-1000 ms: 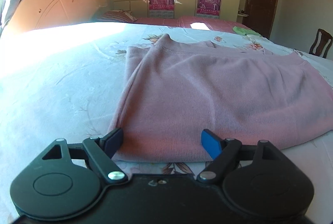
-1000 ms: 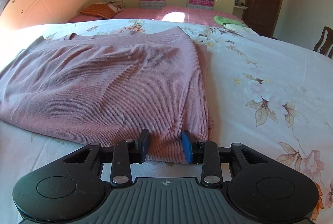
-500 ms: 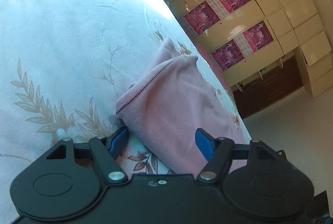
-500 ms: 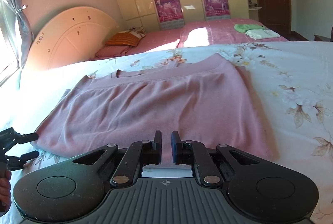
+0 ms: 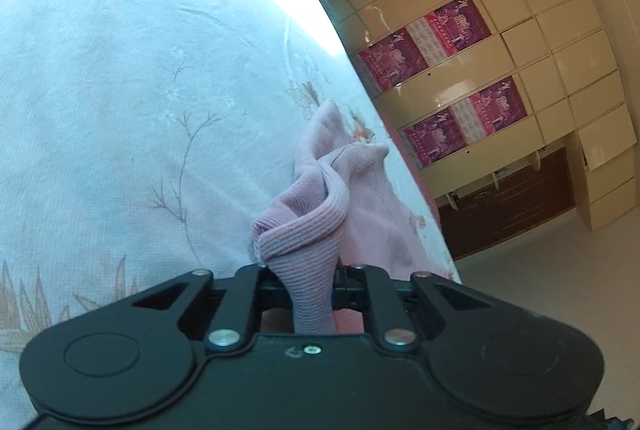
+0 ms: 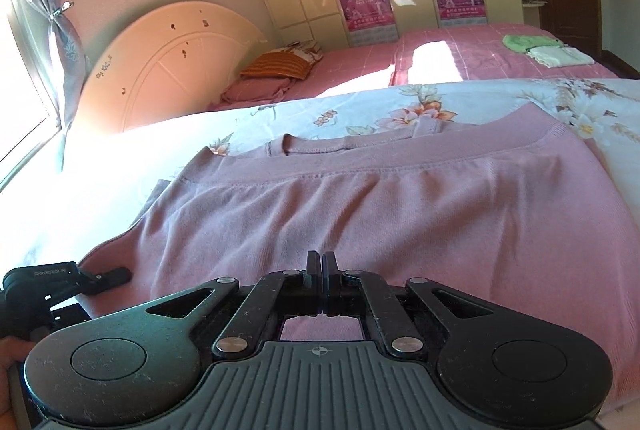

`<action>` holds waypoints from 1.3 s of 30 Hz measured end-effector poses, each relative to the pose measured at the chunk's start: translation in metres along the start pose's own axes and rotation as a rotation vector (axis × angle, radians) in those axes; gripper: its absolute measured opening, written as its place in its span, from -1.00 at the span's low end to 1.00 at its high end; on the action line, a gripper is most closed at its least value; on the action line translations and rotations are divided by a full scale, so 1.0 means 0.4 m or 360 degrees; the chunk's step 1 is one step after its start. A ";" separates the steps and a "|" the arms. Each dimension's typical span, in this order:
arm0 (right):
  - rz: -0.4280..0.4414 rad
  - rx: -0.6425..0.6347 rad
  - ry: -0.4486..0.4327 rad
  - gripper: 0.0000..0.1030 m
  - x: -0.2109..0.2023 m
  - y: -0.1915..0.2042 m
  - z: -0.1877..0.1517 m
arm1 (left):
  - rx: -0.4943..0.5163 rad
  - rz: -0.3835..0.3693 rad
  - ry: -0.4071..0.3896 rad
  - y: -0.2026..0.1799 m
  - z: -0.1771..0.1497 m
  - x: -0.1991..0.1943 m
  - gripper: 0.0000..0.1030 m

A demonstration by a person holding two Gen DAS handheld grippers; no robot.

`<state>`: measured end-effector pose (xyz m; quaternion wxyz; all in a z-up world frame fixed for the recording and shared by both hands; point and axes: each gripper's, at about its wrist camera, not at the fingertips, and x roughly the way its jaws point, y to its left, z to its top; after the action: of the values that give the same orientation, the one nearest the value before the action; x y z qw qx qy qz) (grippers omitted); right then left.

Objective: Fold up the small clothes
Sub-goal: 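Grasp the sweater's side edge with both grippers, then fold the side edge over the other half and open both grippers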

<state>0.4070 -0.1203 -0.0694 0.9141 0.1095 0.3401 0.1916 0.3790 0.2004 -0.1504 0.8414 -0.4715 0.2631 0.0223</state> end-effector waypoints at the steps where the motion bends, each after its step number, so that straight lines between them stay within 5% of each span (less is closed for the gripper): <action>1: 0.0008 -0.0016 -0.0003 -1.00 0.010 0.007 0.004 | 0.0032 -0.0089 -0.0057 -0.009 -0.003 -0.024 -0.79; 3: 0.0009 -0.0043 0.0003 -1.00 0.033 0.015 0.004 | 0.0071 -0.0180 -0.0109 -0.012 -0.007 -0.056 -0.81; 8: -0.0005 -0.0060 0.0134 -1.00 0.121 -0.002 -0.033 | -0.0056 -0.0078 0.0017 0.056 -0.019 -0.015 -0.58; 12: 0.0007 -0.0046 0.0135 -1.00 0.115 -0.010 -0.034 | -0.0056 -0.0054 -0.0039 0.053 -0.033 -0.014 -0.57; 18: 0.0015 -0.0029 0.0125 -1.00 0.117 -0.015 -0.032 | -0.0044 0.0039 -0.0045 0.037 -0.021 0.003 -0.81; 22: 0.0021 -0.0013 0.0106 -1.00 0.118 -0.020 -0.035 | 0.0116 -0.0113 -0.0072 -0.038 -0.004 -0.032 -0.82; 25: 0.0039 0.0129 0.0081 -1.00 0.094 -0.044 -0.029 | 0.0306 -0.0203 0.0008 -0.157 0.001 -0.020 -0.82; 30: -0.0028 0.0500 -0.0274 -1.00 -0.104 -0.169 -0.016 | 0.0678 -0.0389 0.0186 -0.398 -0.076 0.048 -0.83; 35: -0.0238 0.0687 -0.0426 -1.00 -0.280 -0.343 -0.017 | 0.0977 -0.0531 0.0442 -0.587 -0.290 0.181 -0.83; 37: -0.0285 0.0753 -0.0438 -1.00 -0.332 -0.403 -0.021 | 0.1037 -0.0551 0.0637 -0.629 -0.406 0.259 -0.80; 39: -0.0300 0.0818 -0.0432 -1.00 -0.367 -0.451 -0.034 | 0.1111 -0.0518 0.0901 -0.642 -0.529 0.339 -0.54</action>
<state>0.3458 -0.3444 -0.0539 0.9073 0.3299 0.2608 -0.0028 0.4799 -0.1409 -0.1008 0.8373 -0.1833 0.3965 -0.3288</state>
